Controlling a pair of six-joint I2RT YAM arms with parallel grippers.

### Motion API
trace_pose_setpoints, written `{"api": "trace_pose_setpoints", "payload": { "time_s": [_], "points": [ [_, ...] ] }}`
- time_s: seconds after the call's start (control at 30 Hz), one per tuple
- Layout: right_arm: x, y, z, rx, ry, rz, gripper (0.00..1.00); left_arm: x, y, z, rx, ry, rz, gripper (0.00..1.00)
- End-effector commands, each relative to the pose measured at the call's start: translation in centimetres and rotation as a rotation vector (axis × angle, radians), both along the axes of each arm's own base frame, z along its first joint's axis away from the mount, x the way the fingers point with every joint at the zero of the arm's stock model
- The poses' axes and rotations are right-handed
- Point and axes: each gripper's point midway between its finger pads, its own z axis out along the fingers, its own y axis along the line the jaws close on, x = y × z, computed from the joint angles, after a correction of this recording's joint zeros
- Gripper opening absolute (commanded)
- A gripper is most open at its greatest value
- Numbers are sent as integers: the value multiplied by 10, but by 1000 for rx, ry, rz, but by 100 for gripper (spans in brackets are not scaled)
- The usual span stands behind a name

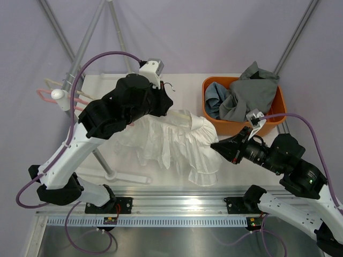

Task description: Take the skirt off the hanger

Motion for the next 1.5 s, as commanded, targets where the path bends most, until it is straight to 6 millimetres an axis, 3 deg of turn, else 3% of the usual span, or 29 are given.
{"api": "trace_pose_setpoints", "payload": {
  "time_s": [0.0, 0.03, 0.2, 0.27, 0.37, 0.43, 0.57, 0.7, 0.83, 1.0, 1.03, 1.1, 1.13, 1.23, 1.33, 1.47],
  "points": [
    [-5, 2, -22, -40, 63, 20, 10, 3, 0, 42, -96, -87, 10, 0],
    [-5, 1, -25, -43, 69, 17, 0, 3, -1, 42, -100, -87, 8, 0],
    [0, -8, -27, -21, 63, -47, 0, 0, -1, 45, -111, -89, -3, 0],
    [10, -31, -21, 2, 51, -180, 0, 0, 0, 43, -100, -94, -9, 0],
    [9, -63, -5, 59, 7, -300, 0, -3, 2, 38, -86, -107, -30, 0],
    [7, -98, 9, 127, -19, -428, 0, -9, 2, 26, -70, -101, -63, 0],
    [-1, -148, 11, 172, -12, -593, 0, -16, 8, 12, -78, -118, -80, 0],
    [-10, -170, 2, 188, 25, -655, 0, -20, 15, 11, -98, -141, -88, 0],
    [-9, -156, -9, 144, 50, -605, 0, -27, 12, 21, -170, -170, -120, 0],
    [-10, -91, -16, 62, 36, -333, 0, -21, 13, 56, -264, -217, -72, 0],
    [-13, -80, -15, 60, 26, -272, 0, -21, 16, 75, -300, -240, -61, 0],
    [-20, -58, -12, 70, 9, -157, 0, -13, 17, 80, -290, -236, -19, 0],
    [-22, -53, -11, 74, 1, -127, 0, -14, 21, 90, -301, -254, -13, 0],
    [-26, -47, -12, 89, -3, -86, 0, -9, 21, 96, -308, -268, 8, 0],
    [-18, -42, -23, 64, 31, -107, 0, -12, 18, 100, -345, -248, -1, 0],
    [0, -16, -28, 47, 62, -92, 0, -24, 3, 115, -425, -230, -92, 0]
  ]
}}
